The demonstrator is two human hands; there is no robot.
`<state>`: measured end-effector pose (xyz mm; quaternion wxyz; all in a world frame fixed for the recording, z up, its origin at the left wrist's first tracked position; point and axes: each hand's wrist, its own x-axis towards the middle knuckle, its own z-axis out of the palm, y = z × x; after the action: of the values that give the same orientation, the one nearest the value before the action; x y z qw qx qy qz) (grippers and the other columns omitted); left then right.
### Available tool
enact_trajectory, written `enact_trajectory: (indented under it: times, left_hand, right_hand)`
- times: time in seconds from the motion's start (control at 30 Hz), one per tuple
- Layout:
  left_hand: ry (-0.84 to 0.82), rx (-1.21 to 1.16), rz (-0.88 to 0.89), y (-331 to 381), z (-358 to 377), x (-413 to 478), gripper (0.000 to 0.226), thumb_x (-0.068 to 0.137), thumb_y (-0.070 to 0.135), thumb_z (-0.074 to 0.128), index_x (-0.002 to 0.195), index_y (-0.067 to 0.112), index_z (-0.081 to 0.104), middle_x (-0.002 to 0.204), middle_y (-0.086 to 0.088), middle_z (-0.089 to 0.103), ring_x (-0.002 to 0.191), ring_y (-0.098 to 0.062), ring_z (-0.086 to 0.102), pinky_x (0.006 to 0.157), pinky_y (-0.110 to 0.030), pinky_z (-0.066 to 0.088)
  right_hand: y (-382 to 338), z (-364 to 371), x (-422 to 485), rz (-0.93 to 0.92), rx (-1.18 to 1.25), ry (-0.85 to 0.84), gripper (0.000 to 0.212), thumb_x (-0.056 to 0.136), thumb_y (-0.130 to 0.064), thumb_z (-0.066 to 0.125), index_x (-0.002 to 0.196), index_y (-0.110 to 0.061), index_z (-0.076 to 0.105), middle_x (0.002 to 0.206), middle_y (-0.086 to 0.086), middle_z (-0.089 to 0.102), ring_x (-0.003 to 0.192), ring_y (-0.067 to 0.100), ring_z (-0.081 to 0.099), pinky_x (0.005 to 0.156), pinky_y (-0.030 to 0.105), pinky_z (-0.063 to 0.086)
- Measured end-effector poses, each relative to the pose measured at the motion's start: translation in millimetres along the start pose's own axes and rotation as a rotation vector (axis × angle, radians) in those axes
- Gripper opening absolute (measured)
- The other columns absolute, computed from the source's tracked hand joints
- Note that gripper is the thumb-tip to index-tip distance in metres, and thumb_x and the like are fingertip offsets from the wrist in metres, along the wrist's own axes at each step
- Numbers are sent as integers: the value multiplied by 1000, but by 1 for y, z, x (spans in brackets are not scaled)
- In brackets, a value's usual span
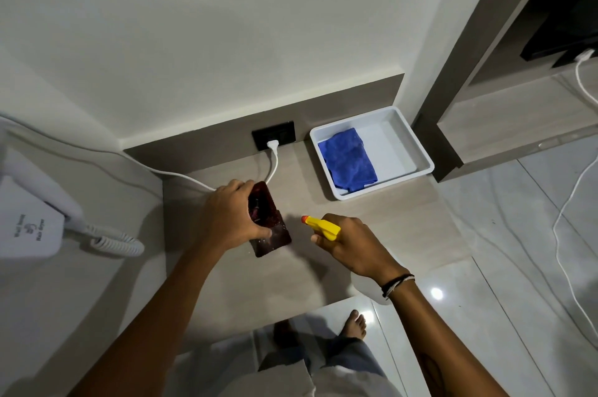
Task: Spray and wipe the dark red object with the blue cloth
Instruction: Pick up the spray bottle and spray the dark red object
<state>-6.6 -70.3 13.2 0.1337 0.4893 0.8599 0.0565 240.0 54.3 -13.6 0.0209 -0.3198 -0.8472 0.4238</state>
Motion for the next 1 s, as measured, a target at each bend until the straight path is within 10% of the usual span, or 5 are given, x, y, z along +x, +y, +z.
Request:
enact_trajectory:
  times: [0.23, 0.4, 0.63, 1.0]
  left_hand:
    - [-14, -557, -470, -19, 0, -4, 53, 61, 63, 89, 93, 21, 79, 81, 1, 78, 78, -19, 77, 67, -35, 63]
    - [12, -542, -510, -23, 3, -8, 47, 63, 68, 88, 84, 27, 78, 73, 8, 77, 71, -12, 75, 55, -23, 49]
    - [5, -482, -448, -18, -4, -6, 40, 66, 64, 90, 77, 31, 72, 72, 10, 74, 70, -10, 73, 54, -24, 50]
    - [-61, -305, -174, 2, -9, -3, 105, 45, 66, 92, 137, 21, 63, 127, -1, 65, 111, -25, 64, 94, -46, 57]
  right_hand:
    - [-18, 3, 6, -57, 54, -40, 24, 101, -46, 67, 107, -23, 70, 95, -3, 75, 88, 24, 70, 79, 48, 58]
    - [-24, 6, 8, -28, -20, -83, 35, 101, -49, 65, 127, -26, 69, 115, 0, 79, 101, 28, 73, 86, 46, 61]
    - [-2, 0, 2, 104, -101, -42, 26, 100, -49, 67, 96, -24, 58, 98, 4, 72, 90, 31, 66, 77, 42, 54]
    - [45, -123, 31, 84, -4, 351, 41, 105, -30, 67, 144, -20, 61, 105, -5, 68, 88, 16, 63, 78, 29, 46]
